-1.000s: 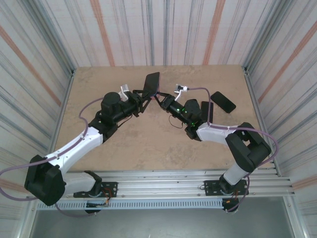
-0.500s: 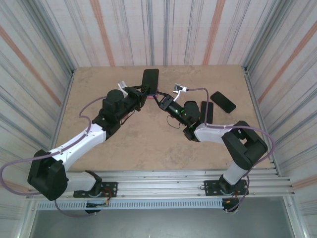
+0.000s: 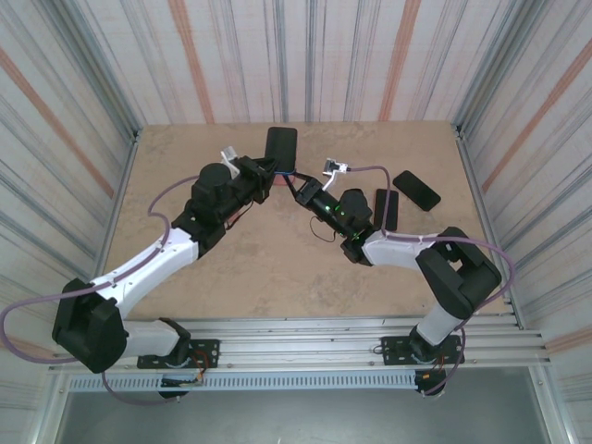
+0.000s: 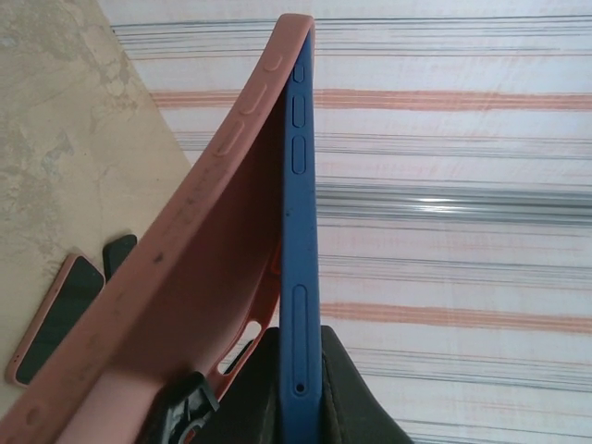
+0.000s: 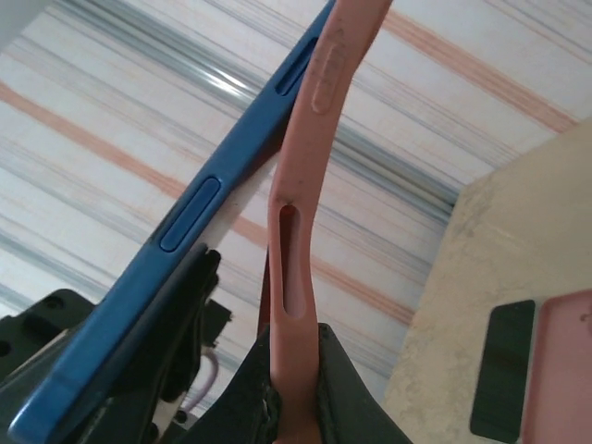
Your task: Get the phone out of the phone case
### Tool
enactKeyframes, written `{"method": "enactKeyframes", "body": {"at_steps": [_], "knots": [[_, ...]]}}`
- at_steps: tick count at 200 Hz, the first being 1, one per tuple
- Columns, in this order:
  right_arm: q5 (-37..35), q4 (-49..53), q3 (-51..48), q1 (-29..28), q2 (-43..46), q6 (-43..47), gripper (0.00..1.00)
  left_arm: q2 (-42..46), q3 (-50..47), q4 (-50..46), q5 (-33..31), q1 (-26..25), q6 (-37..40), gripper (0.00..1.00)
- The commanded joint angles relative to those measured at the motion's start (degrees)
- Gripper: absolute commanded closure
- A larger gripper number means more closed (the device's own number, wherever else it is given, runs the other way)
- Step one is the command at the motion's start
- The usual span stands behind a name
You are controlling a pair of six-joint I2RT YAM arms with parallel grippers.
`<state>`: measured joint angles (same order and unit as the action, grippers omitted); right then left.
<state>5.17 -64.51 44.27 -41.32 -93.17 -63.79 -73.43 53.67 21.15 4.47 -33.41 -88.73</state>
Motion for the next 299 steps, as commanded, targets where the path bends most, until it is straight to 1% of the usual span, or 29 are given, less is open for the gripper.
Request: {"method": "enactKeyframes", "body": {"at_steps": [1,20,41,64,97,125,139,153,174,198,215,224,237,240,248,299], "knots": [[-5.6,9.6,-0.9,0.3,3.1,3.3,0.96,2.1,3.9,2.9,0.5,-0.3,2.7,1.00],[-7.8,14.7,-1.9,0.9,4.8,4.2,0.96,2.8,4.6,1.6,1.0,0.1,4.3,1.00],[-9.2,19.1,-2.8,1.5,6.4,5.0,0.96,3.2,4.6,1.4,3.6,2.0,5.2,1.00],[-9.0,18.8,-3.5,2.0,6.9,5.2,0.96,4.2,3.0,0.5,5.3,4.5,6.1,1.00],[-8.0,19.1,-3.2,1.9,6.8,4.7,0.96,4.8,-0.7,-0.4,10.0,8.7,9.0,1.00],[-6.6,18.2,-1.8,1.1,4.7,3.4,0.96,3.5,-6.4,3.1,15.2,13.2,12.4,1.00],[-6.2,17.7,-1.2,0.7,3.5,2.6,0.96,3.0,-9.9,5.7,15.1,14.4,13.5,1.00],[-6.3,17.7,-1.0,0.3,2.3,1.8,0.96,2.4,-12.2,5.6,14.9,15.3,14.8,1.00],[-7.2,19.5,-0.7,-0.2,1.2,0.4,0.96,-0.5,-15.4,9.4,15.3,16.4,15.8,1.00],[-8.3,23.0,0.0,-0.4,0.6,-1.3,0.96,-3.2,-18.7,13.0,11.7,16.4,16.4,1.00],[-8.9,26.5,0.6,-0.4,0.4,-2.5,0.95,-5.8,-18.9,14.3,10.0,16.2,18.6,1.00],[-8.9,28.1,0.9,-0.3,0.0,-2.7,0.95,-7.4,-18.9,14.7,8.9,16.2,18.7,1.00],[-8.9,29.5,1.3,-0.4,-0.3,-2.7,0.95,-10.0,-19.1,17.9,8.0,16.1,18.9,1.00],[-8.9,29.9,1.5,-0.4,-0.5,-4.5,0.95,-10.5,-19.1,18.3,7.8,16.1,18.9,1.00],[-9.1,31.0,1.8,-0.5,-0.6,-4.9,0.95,-12.0,-19.0,19.3,7.2,15.9,18.8,1.00],[-9.3,34.7,4.5,-0.6,-3.3,-5.7,0.95,-20.9,-16.6,21.8,5.9,14.7,17.8,1.00]]}}
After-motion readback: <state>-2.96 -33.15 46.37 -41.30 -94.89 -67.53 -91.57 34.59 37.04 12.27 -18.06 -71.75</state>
